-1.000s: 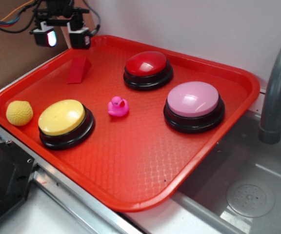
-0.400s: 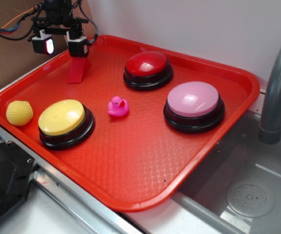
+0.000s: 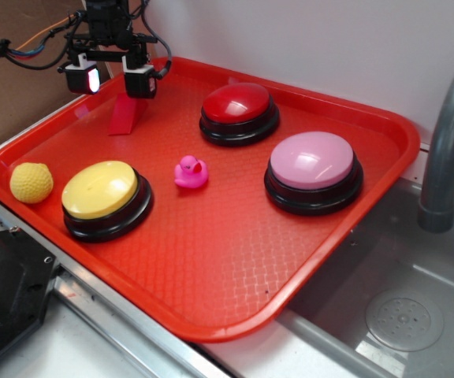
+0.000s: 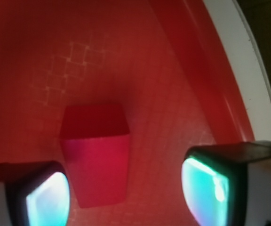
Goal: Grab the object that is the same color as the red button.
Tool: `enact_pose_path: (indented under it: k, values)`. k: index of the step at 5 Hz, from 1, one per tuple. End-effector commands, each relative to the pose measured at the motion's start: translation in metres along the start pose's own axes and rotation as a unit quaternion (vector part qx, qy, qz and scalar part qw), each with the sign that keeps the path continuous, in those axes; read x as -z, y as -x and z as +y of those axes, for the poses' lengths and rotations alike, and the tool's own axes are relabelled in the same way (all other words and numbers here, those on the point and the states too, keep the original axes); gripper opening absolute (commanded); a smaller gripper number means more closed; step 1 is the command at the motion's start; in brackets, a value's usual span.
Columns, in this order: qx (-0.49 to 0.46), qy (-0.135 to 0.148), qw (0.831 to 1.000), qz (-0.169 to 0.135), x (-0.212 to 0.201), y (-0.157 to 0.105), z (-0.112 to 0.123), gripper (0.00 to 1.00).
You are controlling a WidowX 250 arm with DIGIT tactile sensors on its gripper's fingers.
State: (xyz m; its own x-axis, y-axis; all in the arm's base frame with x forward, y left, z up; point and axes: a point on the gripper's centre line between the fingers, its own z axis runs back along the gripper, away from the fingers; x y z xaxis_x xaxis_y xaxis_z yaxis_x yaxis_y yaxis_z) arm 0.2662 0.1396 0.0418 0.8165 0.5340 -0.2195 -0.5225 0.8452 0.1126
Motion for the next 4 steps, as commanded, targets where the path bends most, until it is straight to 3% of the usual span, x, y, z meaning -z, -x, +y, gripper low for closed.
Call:
enact_pose_path:
  k: [1, 4]
  values:
    - [-0.009, 0.003, 1.0, -0.019, -0.005, -0.007, 0.014, 1.0]
    - [-0.018, 0.002, 1.0, -0.002, 0.008, -0.007, 0.013, 1.0]
